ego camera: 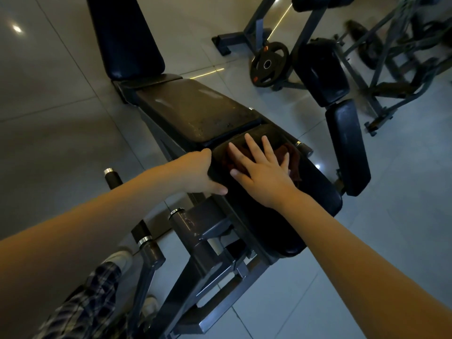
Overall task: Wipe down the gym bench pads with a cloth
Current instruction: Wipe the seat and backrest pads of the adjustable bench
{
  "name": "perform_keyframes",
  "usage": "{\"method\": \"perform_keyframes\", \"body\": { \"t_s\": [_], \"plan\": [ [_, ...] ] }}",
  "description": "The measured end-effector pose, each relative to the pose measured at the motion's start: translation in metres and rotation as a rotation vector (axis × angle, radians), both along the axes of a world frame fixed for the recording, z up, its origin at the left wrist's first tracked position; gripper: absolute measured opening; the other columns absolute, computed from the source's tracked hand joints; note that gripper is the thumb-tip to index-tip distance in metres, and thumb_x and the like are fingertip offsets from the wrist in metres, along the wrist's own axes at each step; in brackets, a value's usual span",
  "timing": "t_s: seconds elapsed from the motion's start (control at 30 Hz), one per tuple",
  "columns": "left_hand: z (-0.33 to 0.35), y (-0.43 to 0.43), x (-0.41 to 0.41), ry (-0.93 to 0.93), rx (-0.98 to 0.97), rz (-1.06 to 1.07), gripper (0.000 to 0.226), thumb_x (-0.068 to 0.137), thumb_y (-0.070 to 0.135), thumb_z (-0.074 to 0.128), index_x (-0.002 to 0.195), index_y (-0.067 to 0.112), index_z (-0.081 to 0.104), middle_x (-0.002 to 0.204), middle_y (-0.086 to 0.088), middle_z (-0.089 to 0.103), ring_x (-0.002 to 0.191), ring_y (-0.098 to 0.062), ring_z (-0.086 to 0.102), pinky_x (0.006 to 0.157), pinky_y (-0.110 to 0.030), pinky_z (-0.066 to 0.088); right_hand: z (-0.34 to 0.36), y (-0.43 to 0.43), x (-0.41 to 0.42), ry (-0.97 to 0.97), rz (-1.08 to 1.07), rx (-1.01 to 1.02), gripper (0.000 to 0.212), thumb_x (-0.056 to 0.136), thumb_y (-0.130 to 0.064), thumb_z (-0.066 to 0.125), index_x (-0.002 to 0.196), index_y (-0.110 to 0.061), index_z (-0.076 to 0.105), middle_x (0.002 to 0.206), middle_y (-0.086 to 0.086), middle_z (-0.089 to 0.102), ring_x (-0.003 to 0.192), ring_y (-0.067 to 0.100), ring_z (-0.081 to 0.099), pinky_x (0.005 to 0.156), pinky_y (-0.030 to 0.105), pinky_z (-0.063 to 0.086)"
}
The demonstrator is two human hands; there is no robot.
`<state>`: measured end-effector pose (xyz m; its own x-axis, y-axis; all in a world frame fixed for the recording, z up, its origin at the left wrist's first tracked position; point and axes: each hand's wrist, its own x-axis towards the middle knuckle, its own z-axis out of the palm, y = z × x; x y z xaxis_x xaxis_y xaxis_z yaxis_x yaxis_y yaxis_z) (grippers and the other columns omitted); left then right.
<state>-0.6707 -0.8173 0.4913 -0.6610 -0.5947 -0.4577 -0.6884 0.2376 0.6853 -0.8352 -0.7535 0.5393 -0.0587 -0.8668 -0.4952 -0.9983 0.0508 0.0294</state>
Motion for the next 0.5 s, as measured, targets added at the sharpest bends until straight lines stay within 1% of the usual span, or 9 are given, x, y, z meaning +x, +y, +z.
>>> {"method": "perform_keyframes", "body": {
  "t_s": [0.07,0.1,0.17,0.2,0.27,0.33,0.37,0.43,0.5],
  "plan": [
    [0.007,0.000,0.000,0.064,-0.045,0.029,0.098,0.077,0.053,0.071,0.149,0.012,0.021,0.143,-0.013,0.038,0.122,-0.026,0.048,0.097,-0.034,0.045,0.004,0.005,-0.003,-0.038,-0.011,-0.095,0.057,0.099,-0.050,0.036,0.151,-0.044,0.012,0.160,-0.004,-0.021,0.146,0.023,-0.022,0.113,0.060,-0.012],
    [0.010,0.001,-0.001,0.120,-0.088,0.057,0.100,0.079,0.052,0.071,0.152,0.014,0.015,0.148,-0.013,0.030,0.128,-0.028,0.043,0.102,-0.036,0.043,0.007,0.009,-0.005,-0.048,-0.011,-0.184,0.054,0.099,-0.045,0.042,0.149,-0.039,0.026,0.162,0.001,-0.012,0.148,0.026,-0.013,0.115,0.058,-0.008],
    [0.017,0.003,-0.003,0.229,-0.199,0.038,0.095,0.079,0.048,0.072,0.152,0.017,0.019,0.148,-0.009,0.027,0.132,-0.027,0.037,0.107,-0.039,0.039,0.012,0.018,-0.006,-0.016,0.013,-0.396,0.040,0.095,-0.033,0.054,0.133,-0.022,0.056,0.152,0.017,0.029,0.140,0.037,0.026,0.113,0.062,0.020],
    [0.019,0.003,-0.006,0.277,-0.232,0.000,0.091,0.079,0.045,0.074,0.150,0.017,0.025,0.146,-0.006,0.030,0.132,-0.024,0.037,0.107,-0.038,0.039,0.015,0.019,-0.004,-0.015,0.026,-0.509,0.033,0.092,-0.029,0.057,0.121,-0.014,0.064,0.134,0.018,0.048,0.123,0.036,0.046,0.103,0.058,0.038],
    [0.022,0.001,-0.013,0.380,-0.223,-0.058,0.079,0.076,0.038,0.078,0.141,0.015,0.040,0.136,-0.003,0.043,0.123,-0.017,0.044,0.103,-0.032,0.041,0.029,0.019,-0.002,-0.180,-0.072,-0.620,0.022,0.092,-0.024,0.056,0.106,-0.012,0.067,0.101,0.004,0.058,0.091,0.017,0.056,0.087,0.036,0.049],
    [0.031,-0.004,-0.020,0.519,-0.192,-0.010,0.056,0.075,0.032,0.080,0.121,0.014,0.054,0.114,0.000,0.054,0.104,-0.011,0.052,0.089,-0.021,0.042,0.047,0.015,-0.001,-0.444,-0.311,-0.557,0.010,0.096,-0.018,0.054,0.097,-0.024,0.063,0.088,-0.013,0.058,0.079,-0.004,0.055,0.077,0.008,0.044],
    [0.039,-0.006,-0.023,0.590,-0.164,0.049,0.045,0.076,0.030,0.080,0.111,0.013,0.057,0.102,0.002,0.056,0.093,-0.009,0.054,0.081,-0.016,0.042,0.056,0.013,-0.003,-0.576,-0.422,-0.534,0.015,0.097,-0.016,0.053,0.092,-0.028,0.061,0.084,-0.016,0.060,0.075,-0.008,0.058,0.072,0.005,0.044],
    [0.056,-0.014,-0.027,0.684,-0.063,0.149,0.031,0.081,0.024,0.076,0.101,0.008,0.058,0.092,-0.001,0.060,0.084,-0.011,0.058,0.076,-0.021,0.046,0.071,0.011,-0.009,-0.819,-0.601,-0.535,0.019,0.098,-0.017,0.052,0.089,-0.028,0.065,0.081,-0.009,0.069,0.077,-0.001,0.066,0.071,0.016,0.052],
    [0.070,-0.024,-0.029,0.738,0.085,0.189,0.030,0.084,0.021,0.073,0.103,0.004,0.059,0.098,-0.015,0.066,0.090,-0.025,0.065,0.083,-0.039,0.052,0.086,0.010,-0.014,-1.018,-0.746,-0.499,0.015,0.096,-0.020,0.054,0.096,-0.018,0.068,0.083,-0.004,0.074,0.081,0.009,0.070,0.071,0.024,0.055]
  ]
}}
